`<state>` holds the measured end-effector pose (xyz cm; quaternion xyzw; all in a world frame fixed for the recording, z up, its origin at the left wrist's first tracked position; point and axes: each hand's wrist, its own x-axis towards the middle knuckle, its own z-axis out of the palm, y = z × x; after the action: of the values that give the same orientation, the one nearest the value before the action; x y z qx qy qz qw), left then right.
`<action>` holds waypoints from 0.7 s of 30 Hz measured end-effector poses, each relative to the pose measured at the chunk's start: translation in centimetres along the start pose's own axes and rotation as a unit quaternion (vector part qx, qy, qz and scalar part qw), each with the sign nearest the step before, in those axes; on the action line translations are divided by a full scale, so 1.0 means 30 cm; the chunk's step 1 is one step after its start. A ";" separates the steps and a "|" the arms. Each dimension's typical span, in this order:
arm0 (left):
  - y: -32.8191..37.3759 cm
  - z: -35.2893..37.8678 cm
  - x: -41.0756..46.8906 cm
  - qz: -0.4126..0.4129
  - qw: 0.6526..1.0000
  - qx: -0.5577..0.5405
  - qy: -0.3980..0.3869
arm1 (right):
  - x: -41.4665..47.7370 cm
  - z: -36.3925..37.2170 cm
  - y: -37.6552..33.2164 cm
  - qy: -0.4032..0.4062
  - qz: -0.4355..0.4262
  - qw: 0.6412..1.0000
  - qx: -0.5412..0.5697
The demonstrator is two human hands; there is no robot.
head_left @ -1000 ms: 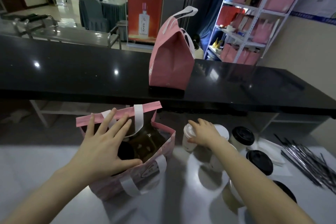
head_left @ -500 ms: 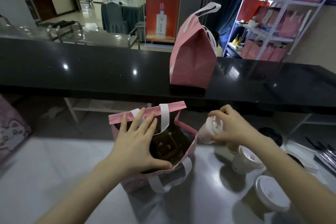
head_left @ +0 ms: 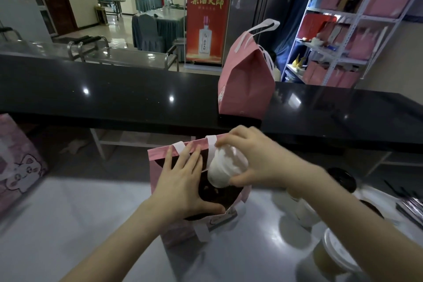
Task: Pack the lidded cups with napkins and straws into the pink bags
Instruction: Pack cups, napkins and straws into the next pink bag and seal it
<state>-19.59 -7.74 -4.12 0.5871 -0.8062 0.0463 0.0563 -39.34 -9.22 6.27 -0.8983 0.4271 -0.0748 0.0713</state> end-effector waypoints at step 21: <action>-0.075 -0.019 -0.081 0.026 0.997 0.035 -0.069 | 0.117 0.320 0.007 -0.107 -0.048 0.971 -0.208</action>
<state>-16.70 -6.05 -3.90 0.5695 -0.8210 0.0353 -0.0216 -35.43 -11.48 -2.91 -0.9155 0.3796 0.1095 -0.0756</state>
